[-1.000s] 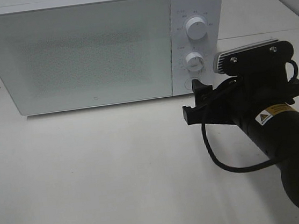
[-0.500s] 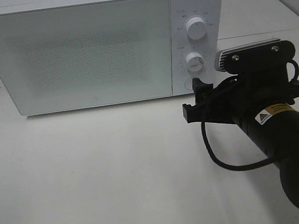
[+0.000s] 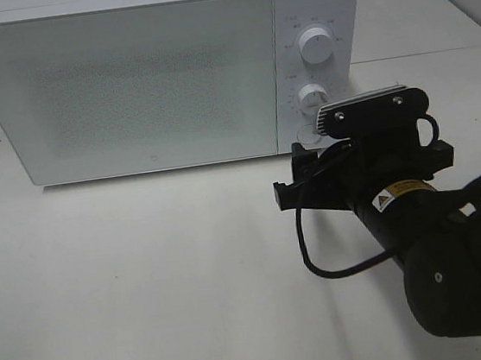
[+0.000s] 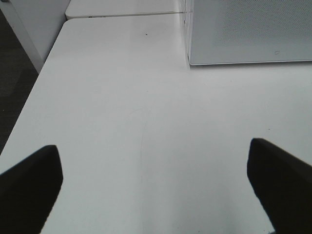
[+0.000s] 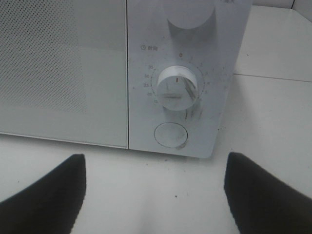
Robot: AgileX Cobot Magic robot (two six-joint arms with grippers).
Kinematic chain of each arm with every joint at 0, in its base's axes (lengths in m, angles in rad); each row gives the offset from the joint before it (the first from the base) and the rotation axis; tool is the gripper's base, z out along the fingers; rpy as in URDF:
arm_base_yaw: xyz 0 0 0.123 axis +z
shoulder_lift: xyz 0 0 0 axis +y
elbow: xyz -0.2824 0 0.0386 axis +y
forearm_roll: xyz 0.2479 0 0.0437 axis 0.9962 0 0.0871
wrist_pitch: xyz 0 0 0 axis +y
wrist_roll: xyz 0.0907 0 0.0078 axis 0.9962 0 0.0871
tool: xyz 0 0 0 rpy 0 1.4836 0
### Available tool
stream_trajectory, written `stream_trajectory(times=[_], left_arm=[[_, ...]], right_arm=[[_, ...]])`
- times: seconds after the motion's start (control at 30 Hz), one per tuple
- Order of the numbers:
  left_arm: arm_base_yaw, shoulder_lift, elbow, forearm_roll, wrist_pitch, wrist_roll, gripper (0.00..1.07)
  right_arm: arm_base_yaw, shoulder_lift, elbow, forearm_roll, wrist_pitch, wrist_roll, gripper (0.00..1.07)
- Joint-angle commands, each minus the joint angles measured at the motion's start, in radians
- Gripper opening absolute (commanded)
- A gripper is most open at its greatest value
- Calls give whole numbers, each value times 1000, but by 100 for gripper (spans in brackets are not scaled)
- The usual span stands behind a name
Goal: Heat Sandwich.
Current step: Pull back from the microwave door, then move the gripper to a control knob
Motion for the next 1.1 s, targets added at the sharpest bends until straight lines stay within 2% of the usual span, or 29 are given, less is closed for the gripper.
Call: stream_trajectory(times=[0.03,0.6,1.1], left_arm=[[-3,-26,4,-7,-11,3,98],[-3,-26,4,-7,-11,3,98],[-3,-26,4,-7,-11,3,98]], right_arm=[[-49,24,-53,-69,-8,22,75],[-201,128,-236,-167,39,26,75],[-238,240,-339,-184,64,27,75]])
